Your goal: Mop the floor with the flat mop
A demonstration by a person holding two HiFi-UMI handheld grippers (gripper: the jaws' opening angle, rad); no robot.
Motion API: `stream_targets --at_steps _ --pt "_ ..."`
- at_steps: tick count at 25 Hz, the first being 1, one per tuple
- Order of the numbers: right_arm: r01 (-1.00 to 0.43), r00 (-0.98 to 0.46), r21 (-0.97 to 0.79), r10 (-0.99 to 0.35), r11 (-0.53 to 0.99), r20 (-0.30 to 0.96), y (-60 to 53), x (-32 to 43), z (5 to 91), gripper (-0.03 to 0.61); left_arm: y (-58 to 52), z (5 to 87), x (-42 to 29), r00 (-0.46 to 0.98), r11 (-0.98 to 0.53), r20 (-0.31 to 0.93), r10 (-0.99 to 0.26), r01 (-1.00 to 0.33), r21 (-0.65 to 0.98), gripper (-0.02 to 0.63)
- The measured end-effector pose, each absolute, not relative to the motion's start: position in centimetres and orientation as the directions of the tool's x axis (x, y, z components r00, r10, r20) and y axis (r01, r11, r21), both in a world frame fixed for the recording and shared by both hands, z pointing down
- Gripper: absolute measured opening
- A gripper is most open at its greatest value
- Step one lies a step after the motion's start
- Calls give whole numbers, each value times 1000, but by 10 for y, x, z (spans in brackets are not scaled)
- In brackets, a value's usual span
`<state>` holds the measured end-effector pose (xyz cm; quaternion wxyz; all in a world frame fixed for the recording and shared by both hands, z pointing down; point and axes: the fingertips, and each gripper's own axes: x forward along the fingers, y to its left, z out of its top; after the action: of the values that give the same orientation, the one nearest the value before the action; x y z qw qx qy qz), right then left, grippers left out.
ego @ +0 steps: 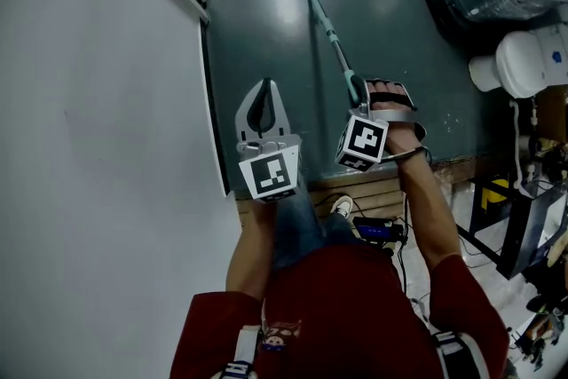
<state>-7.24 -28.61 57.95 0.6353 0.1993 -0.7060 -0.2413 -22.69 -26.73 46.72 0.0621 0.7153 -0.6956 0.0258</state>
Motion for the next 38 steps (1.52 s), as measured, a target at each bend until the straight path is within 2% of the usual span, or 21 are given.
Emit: stream_targets --at_steps 38 --pt "24 -128 594 -587 804 800 -187 -22 536 117 -173 414 -173 31 -29 73 -997 -999 20 15"
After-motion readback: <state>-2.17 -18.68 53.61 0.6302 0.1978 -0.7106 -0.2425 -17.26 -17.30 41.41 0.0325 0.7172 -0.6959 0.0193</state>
